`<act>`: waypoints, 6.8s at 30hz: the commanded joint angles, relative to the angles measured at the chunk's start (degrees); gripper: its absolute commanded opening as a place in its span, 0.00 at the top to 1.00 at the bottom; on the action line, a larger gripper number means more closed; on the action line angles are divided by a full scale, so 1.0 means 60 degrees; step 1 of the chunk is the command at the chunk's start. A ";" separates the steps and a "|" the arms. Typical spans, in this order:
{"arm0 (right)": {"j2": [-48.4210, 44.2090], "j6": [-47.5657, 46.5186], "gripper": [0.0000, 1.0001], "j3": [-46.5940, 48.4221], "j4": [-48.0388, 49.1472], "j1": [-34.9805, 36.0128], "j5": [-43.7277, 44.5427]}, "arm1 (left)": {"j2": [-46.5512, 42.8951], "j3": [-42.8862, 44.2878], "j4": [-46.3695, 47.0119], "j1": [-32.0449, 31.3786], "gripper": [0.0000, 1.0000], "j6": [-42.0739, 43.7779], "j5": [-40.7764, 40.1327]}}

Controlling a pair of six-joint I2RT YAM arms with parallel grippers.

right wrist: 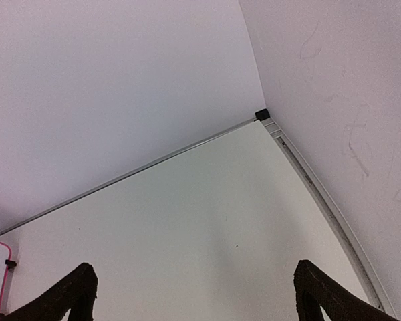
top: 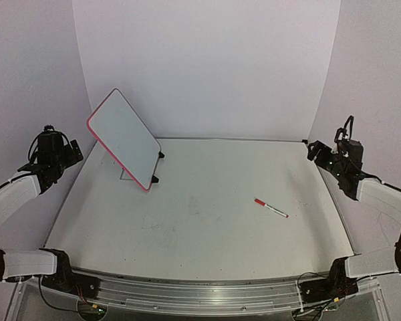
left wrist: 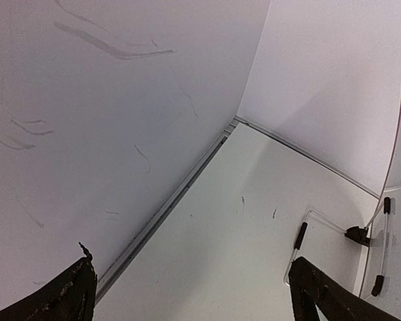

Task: Write a sentence on the whiteboard
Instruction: Move the whiteboard to the center of the board, then pick up the whiteboard marker from the center of the board, then pass from the right arm to the left

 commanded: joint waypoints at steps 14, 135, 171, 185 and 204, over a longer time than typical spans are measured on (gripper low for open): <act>0.3305 -0.2379 0.05 0.3263 -0.1322 0.4415 -0.3504 | -0.1096 0.1013 -0.0573 0.0035 0.00 -0.1259 0.6713; 0.5816 -0.1196 0.38 0.3199 -0.7184 0.3508 -0.0678 | 0.1256 0.2530 -0.2359 -0.3219 0.09 0.1708 0.9752; -0.0422 -0.0706 1.00 0.2859 -0.8698 0.5941 -0.2962 | -0.2373 0.2011 -0.6115 -0.2666 0.11 -0.0729 1.0000; 0.2985 -0.0321 1.00 0.5256 -0.7909 1.0536 -0.2324 | -0.2150 0.0558 -0.4679 -0.4205 0.11 -0.2080 1.1159; 0.5004 -0.1219 1.00 0.7558 -0.7650 1.0969 -0.3602 | 0.0335 -0.0002 -0.0043 -0.6803 0.16 -0.4084 1.1225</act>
